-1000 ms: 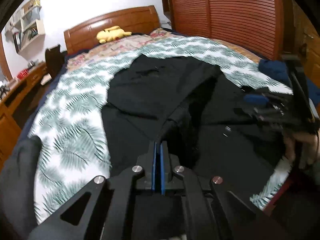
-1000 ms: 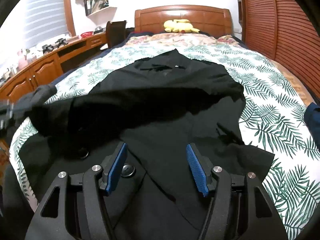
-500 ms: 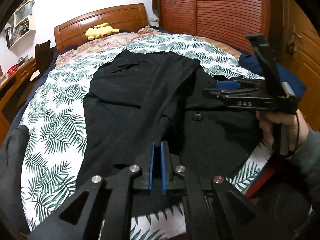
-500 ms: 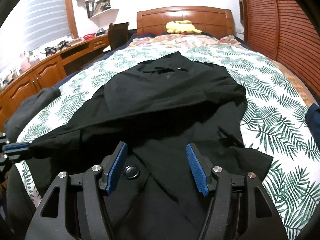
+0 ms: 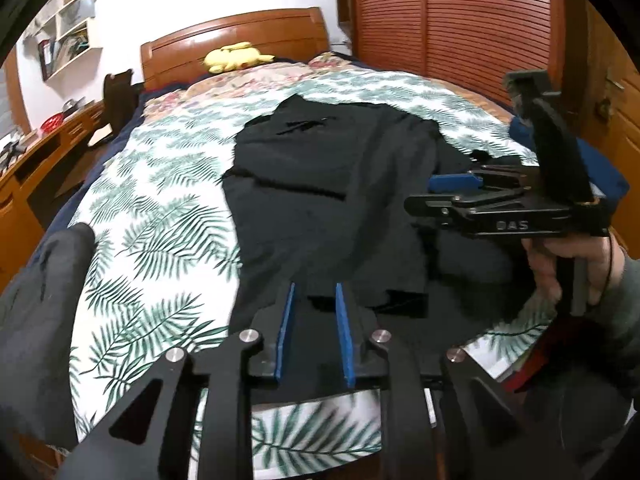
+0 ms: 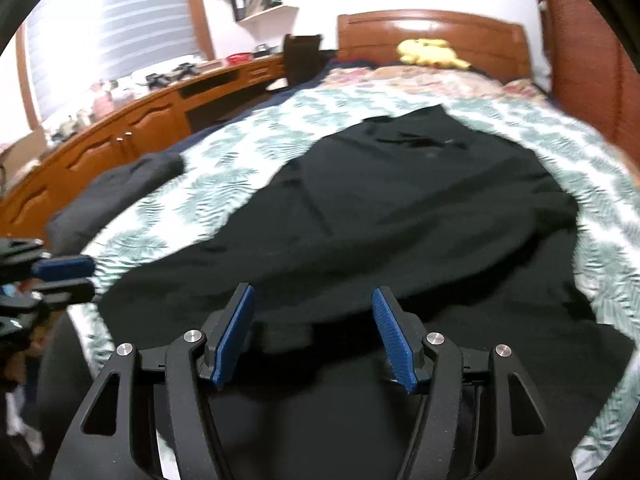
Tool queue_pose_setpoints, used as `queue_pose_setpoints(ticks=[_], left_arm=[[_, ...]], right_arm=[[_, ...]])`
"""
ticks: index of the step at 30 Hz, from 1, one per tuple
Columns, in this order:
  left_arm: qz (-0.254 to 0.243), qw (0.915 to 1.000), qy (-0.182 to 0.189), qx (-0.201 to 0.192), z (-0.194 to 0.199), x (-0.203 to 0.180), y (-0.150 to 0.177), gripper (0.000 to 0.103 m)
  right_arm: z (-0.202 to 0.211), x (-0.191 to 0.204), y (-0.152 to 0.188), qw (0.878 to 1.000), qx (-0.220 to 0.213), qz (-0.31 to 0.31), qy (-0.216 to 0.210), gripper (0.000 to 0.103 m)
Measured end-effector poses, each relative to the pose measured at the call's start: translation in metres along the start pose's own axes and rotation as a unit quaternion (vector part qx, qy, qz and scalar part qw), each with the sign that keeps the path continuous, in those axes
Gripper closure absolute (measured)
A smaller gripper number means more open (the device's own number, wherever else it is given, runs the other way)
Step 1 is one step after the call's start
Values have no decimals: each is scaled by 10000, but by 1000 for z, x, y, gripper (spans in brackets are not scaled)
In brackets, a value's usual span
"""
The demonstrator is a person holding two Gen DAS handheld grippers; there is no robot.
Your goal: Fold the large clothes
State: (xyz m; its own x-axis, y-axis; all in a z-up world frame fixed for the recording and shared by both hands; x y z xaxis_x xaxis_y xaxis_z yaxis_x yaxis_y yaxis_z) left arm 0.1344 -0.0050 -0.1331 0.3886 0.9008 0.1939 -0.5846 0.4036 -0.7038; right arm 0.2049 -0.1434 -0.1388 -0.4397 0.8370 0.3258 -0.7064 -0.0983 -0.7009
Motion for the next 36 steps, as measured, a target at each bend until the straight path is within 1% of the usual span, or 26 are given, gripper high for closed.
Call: queue_pose_setpoints(ticks=[1, 3, 7, 11, 12, 15, 20, 23, 26, 28, 33, 35, 36], left_arm=[[50, 10000, -8, 20, -2, 3, 3, 84], [158, 9998, -44, 75, -6, 12, 10, 83], [315, 9991, -161, 224, -15, 24, 21, 83], [412, 9982, -251, 350, -27, 34, 30, 83], [457, 9979, -238, 385, -30, 36, 33, 83], [558, 9972, -152, 470, -38, 39, 40, 83], [612, 9962, -187, 587, -47, 43, 49, 82], [615, 9954, -135, 728, -57, 43, 57, 80], [597, 9953, -147, 746, -62, 44, 60, 76], [650, 9951, -202, 722, -63, 48, 61, 69], [731, 9940, -247, 772, -67, 55, 61, 61], [741, 9935, -312, 801, -70, 58, 62, 56], [758, 9931, -358, 823, -71, 60, 62, 52]], right_arm=[[-4, 6, 1, 9999, 72, -16, -130, 40], [-8, 15, 4, 9997, 139, 98, -156, 40], [-15, 21, 16, 9989, 351, 320, 12, 40], [-24, 10, 42, 9945, 924, 363, 338, 40], [-23, 7, 47, 9937, 996, 352, 361, 40], [-18, 0, 53, 9935, 1026, 339, 357, 40], [-17, -5, 58, 9941, 1006, 314, 266, 40], [-16, -4, 58, 9939, 992, 364, 301, 40], [-17, -2, 58, 9937, 980, 425, 337, 40], [-17, -2, 58, 9937, 969, 444, 347, 40], [-17, -2, 57, 9938, 971, 430, 323, 40], [-16, -2, 57, 9938, 970, 431, 320, 40], [-16, -2, 57, 9938, 970, 433, 322, 40]])
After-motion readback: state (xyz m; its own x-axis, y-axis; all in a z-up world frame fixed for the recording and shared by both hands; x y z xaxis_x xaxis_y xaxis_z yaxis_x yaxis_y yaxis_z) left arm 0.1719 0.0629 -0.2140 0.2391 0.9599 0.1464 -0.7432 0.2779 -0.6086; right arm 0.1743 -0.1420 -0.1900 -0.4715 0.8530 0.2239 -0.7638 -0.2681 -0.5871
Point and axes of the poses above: each gripper's, at about its wrist camera, not at the fingertips, and z roughly against the way its jaws point, x to its left, y to its underside, the point moved 6 cm from there along -z, roughly the way its jaws point, and after that the axes turned 13 degrees about -z, right-handed, at the moved point
